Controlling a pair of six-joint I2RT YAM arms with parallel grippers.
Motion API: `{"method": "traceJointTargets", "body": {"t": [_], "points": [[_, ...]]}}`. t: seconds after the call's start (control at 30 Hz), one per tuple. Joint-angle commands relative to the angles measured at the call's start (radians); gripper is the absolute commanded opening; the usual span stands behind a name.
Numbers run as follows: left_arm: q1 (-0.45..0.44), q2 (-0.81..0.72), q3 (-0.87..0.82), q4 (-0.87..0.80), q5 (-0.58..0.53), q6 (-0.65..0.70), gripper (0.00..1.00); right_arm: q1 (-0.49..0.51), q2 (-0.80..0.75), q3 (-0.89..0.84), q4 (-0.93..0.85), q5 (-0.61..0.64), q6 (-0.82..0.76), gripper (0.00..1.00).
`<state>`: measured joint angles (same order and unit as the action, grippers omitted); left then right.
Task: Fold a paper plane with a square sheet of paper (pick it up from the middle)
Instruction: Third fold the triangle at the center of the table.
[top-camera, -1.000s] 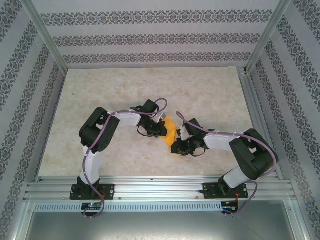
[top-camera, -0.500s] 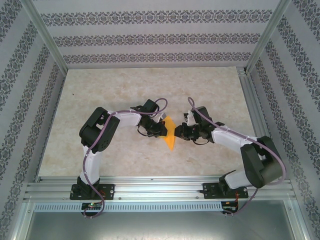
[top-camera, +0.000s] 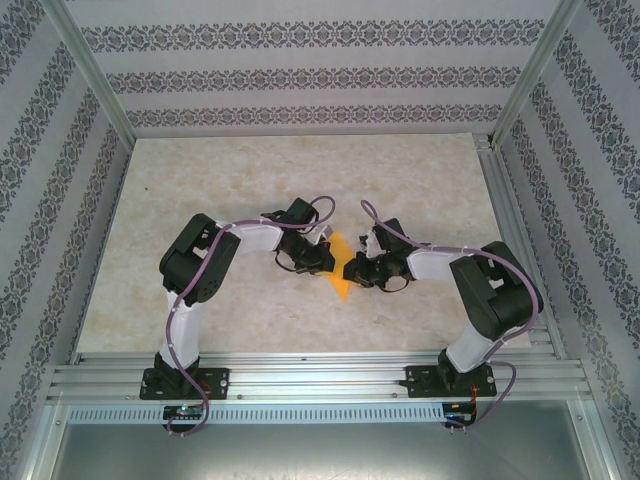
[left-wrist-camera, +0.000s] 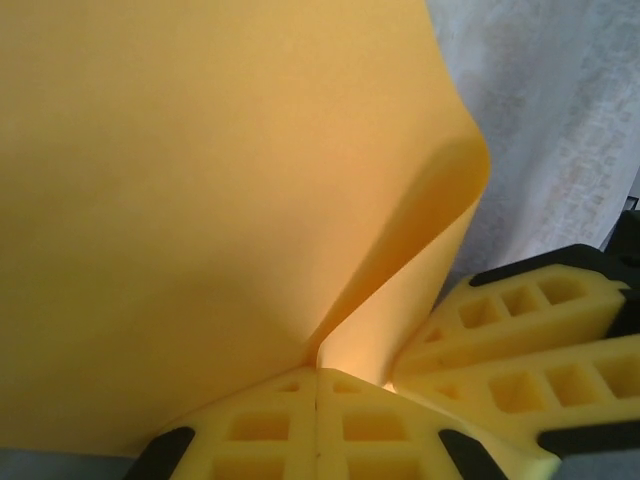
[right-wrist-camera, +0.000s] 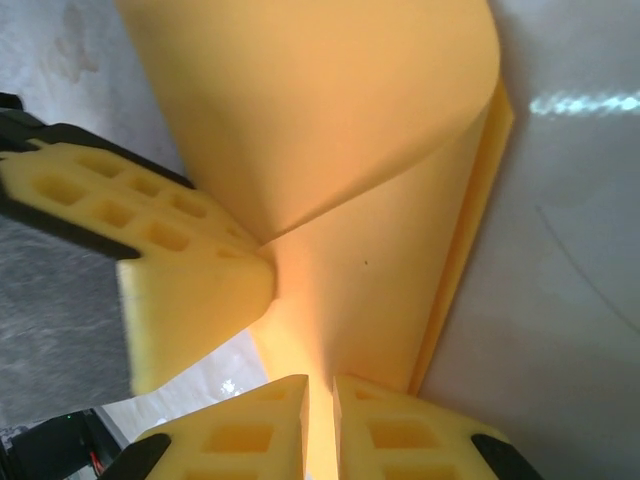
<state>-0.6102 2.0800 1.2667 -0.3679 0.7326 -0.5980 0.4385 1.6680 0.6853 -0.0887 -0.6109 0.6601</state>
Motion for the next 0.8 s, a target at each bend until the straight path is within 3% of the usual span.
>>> {"method": "traceJointTargets", "body": {"t": [0.0,0.13,0.43,0.77], "points": [[-0.005,0.034,0.013,-0.039,-0.03,0.032,0.07,0.006,0.035,0.009,0.003,0.036,-0.029,0.15],[-0.005,0.043,0.015,-0.041,-0.03,0.032,0.07,0.009,0.049,0.013,-0.032,0.055,-0.042,0.15],[-0.006,0.043,0.019,-0.048,-0.03,0.037,0.07,-0.001,-0.071,0.079,-0.051,0.025,-0.036,0.16],[-0.005,0.044,0.022,-0.055,-0.03,0.04,0.07,-0.014,0.042,0.099,-0.026,0.039,-0.047,0.16]]}}
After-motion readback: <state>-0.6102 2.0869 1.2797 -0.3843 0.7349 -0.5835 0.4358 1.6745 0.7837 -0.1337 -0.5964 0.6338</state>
